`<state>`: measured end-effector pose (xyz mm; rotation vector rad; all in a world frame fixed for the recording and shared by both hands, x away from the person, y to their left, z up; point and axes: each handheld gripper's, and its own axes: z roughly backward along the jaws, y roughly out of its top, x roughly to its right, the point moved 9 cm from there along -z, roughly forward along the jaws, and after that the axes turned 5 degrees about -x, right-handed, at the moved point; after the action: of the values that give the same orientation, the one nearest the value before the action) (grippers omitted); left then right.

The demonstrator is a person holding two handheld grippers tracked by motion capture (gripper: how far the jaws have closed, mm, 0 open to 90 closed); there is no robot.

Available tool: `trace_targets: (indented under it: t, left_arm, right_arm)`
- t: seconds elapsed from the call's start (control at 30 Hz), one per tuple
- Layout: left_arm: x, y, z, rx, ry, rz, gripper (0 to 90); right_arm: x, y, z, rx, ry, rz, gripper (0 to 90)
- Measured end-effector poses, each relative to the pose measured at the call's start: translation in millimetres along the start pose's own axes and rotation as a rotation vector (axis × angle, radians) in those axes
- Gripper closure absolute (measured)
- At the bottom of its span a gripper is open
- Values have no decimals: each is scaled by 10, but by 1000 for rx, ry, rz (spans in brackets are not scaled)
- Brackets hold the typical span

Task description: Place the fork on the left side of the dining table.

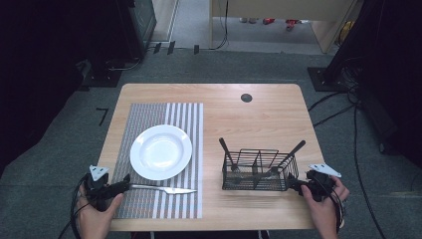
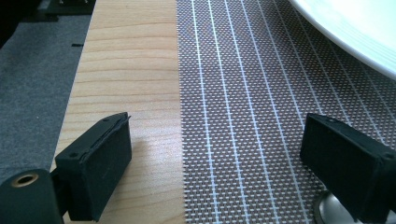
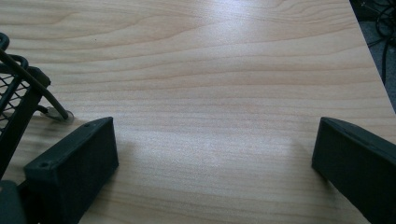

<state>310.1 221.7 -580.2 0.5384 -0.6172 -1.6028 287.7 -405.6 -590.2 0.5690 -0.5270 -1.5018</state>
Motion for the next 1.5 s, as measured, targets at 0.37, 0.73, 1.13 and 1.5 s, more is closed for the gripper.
trace_targets:
  t: [0.37, 0.73, 1.13, 1.5]
  left_arm:
    - [-1, -6, 6, 1, 10, 12, 92]
    - [-55, 101, 277, 44, 35, 54, 147]
    - [448, 544, 752, 152, -106, -9, 147]
    - [972, 858, 814, 170, -232, -65, 148]
  right_arm:
    - [0, 0, 0, 0, 0, 0, 0]
    - [0, 0, 0, 0, 0, 0, 0]
    - [0, 0, 0, 0, 0, 0, 0]
    - [0, 0, 0, 0, 0, 0, 0]
